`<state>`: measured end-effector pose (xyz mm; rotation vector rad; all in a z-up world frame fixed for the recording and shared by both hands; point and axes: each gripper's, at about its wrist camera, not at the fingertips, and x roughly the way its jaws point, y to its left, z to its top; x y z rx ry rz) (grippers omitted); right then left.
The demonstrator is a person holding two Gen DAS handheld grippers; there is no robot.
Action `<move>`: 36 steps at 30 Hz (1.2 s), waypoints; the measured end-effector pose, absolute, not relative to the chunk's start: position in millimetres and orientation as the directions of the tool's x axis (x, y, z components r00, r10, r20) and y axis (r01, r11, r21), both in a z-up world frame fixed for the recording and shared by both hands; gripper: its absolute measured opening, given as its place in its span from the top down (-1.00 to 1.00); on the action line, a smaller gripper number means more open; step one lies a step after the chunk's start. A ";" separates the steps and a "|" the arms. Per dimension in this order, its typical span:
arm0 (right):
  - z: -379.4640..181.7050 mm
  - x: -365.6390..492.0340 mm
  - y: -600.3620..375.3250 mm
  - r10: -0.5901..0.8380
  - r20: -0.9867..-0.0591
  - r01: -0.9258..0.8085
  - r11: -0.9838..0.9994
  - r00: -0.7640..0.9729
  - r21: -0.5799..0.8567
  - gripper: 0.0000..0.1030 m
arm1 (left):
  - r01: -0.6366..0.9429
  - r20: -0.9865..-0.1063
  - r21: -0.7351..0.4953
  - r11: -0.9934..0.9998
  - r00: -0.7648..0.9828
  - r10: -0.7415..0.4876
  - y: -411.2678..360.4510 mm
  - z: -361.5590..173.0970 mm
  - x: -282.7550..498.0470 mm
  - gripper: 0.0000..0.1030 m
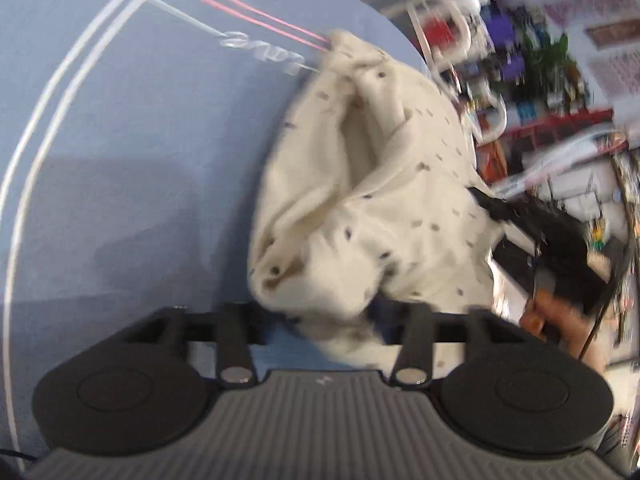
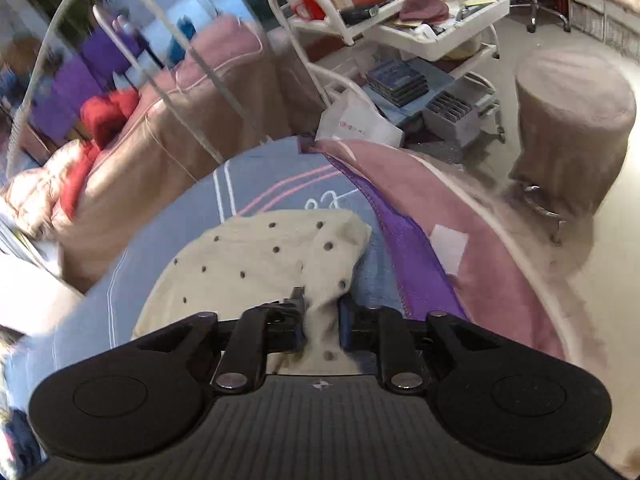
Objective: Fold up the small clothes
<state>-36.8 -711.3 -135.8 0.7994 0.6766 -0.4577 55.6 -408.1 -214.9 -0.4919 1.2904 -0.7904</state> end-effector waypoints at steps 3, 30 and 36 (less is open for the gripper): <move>-146.0 -59.8 -711.5 -0.129 -0.572 0.537 0.556 0.810 0.635 -0.99 | 0.303 -0.702 -0.656 0.691 0.093 -0.707 -401.4 -206.8 57.8 -0.61; -31.8 -126.5 -542.7 -0.351 -0.698 0.511 0.859 0.624 0.024 -1.00 | 0.779 -0.639 0.088 0.620 0.522 -0.565 -372.9 5.2 -11.9 -1.00; -52.1 -130.7 -540.4 -0.345 -0.741 0.541 0.841 0.576 0.029 -1.00 | 0.791 -0.686 0.187 0.583 0.530 -0.499 -389.7 -24.3 -16.3 -1.00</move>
